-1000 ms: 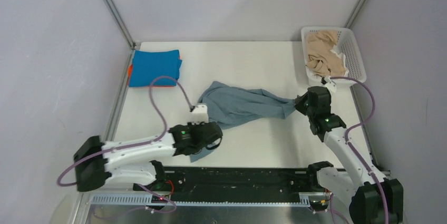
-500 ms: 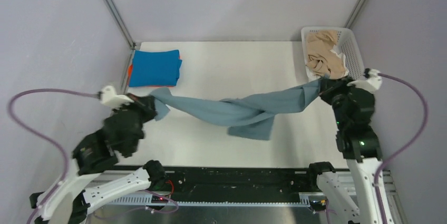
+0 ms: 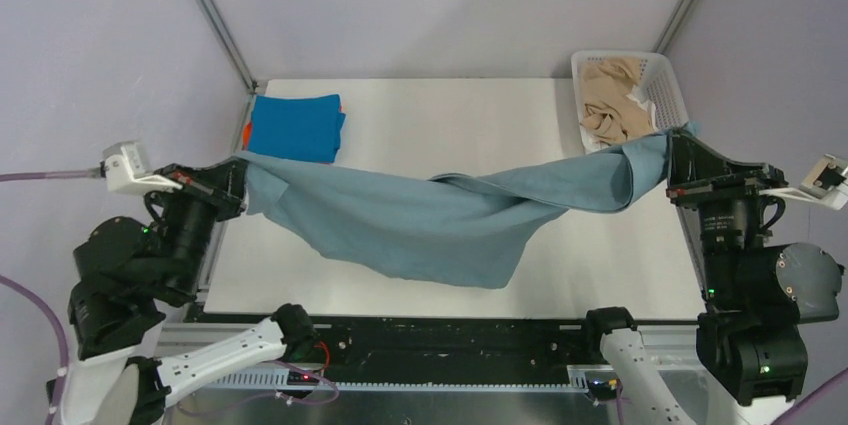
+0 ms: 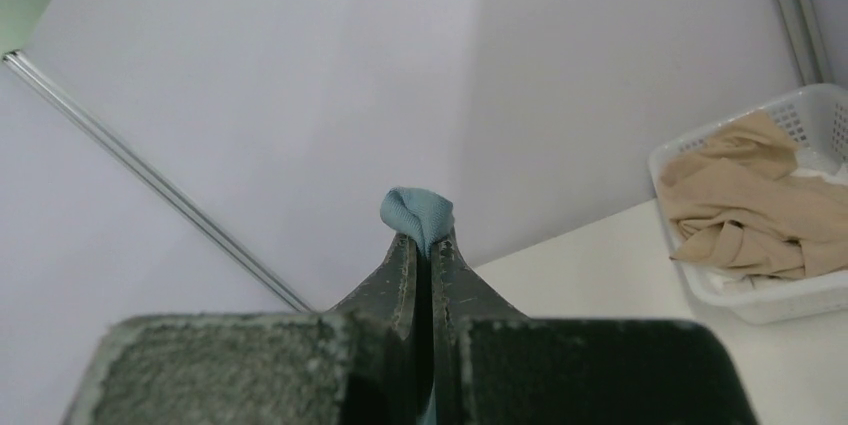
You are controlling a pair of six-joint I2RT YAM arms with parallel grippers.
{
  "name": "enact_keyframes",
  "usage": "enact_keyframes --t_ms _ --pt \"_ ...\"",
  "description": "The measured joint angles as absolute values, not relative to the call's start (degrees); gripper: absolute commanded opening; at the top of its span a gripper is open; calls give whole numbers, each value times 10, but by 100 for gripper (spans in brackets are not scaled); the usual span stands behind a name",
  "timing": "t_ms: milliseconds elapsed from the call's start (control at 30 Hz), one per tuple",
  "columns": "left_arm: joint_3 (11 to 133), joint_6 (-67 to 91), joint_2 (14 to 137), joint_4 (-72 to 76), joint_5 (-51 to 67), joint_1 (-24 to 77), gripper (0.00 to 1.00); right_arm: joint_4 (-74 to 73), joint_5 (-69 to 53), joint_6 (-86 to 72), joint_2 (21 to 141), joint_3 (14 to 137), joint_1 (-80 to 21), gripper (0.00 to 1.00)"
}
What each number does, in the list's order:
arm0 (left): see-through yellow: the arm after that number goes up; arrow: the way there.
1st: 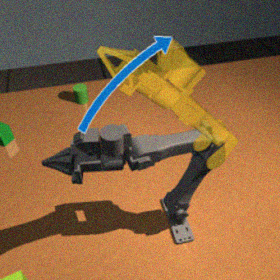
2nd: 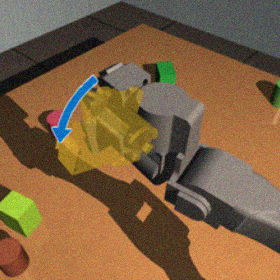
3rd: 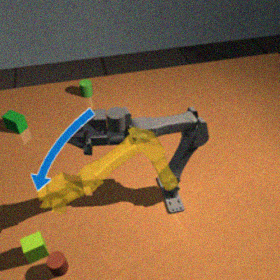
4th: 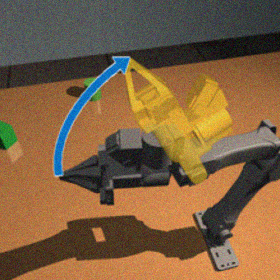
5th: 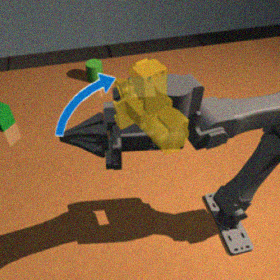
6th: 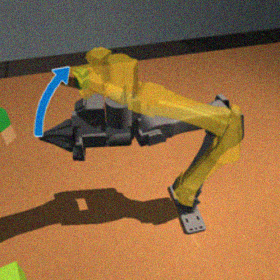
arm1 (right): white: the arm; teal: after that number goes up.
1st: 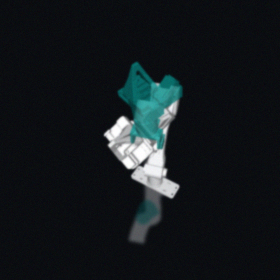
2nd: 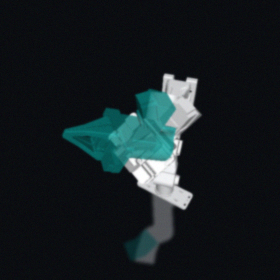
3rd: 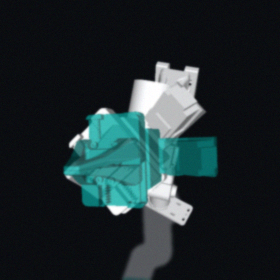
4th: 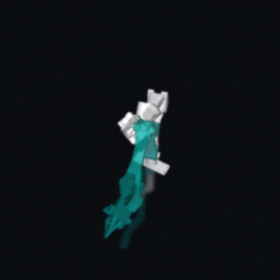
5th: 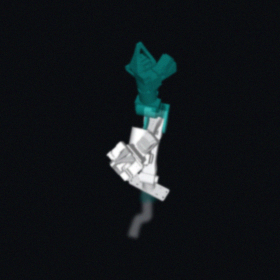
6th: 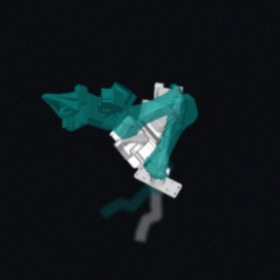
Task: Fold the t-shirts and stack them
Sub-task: Flatten out the tshirt
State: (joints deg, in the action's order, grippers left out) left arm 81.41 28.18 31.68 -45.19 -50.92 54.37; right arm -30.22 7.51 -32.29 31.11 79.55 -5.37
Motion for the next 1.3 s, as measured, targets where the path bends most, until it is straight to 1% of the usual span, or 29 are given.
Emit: enact_keyframes --t_ms 100,167,200,300,333,367,400,433,467,500,533,567,600,633,667,733,800,867,1000,1167,1300 --pt "802 263 345 -435 -540 542 0 -314 78 -319 332 803 -54 0" --pt "787 258 390 -421 -563 521 0 -323 83 -317 361 802 -54 0" --pt "781 260 417 -415 -554 489 0 -325 86 -315 380 799 -54 0" --pt "758 275 541 -399 -496 351 0 -323 103 -312 455 778 -54 0" --pt "754 281 591 -394 -478 314 3 -322 109 -310 485 770 -54 0" --pt "754 286 645 -390 -458 284 12 -321 115 -309 513 764 -54 0" --pt "754 287 698 -381 -441 265 18 -320 122 -308 552 759 -54 2" --pt "762 290 764 -379 -425 246 34 -317 129 -306 590 756 -53 5" --pt "771 290 830 -377 -409 235 40 -311 132 -305 622 755 -53 7" --pt "788 288 892 -379 -397 227 55 -301 135 -304 668 753 -51 8" --pt "804 286 945 -380 -389 221 63 -289 137 -302 719 751 -48 17" --pt "826 281 993 -384 -381 216 88 -281 137 -302 754 749 -46 28" --pt "846 278 1031 -387 -375 213 94 -276 138 -302 788 749 -43 52" --pt "869 274 1063 -392 -368 211 98 -270 139 -300 824 751 -38 62" --pt "891 272 1087 -396 -362 209 99 -271 139 -299 857 758 -33 80" --pt "917 269 1098 -400 -353 208 100 -276 143 -291 913 783 -27 96" --pt "933 268 1087 -397 -347 208 100 -277 153 -289 935 801 -25 99" --pt "933 269 1062 -394 -335 208 100 -281 163 -286 931 806 -29 99" --pt "883 281 987 -382 -311 217 100 -281 171 -293 869 784 -50 100" --pt "767 309 898 -375 -293 280 100 -284 166 -312 720 651 -115 100" --pt "662 334 875 -324 -216 356 100 -280 135 -337 662 526 -162 99"
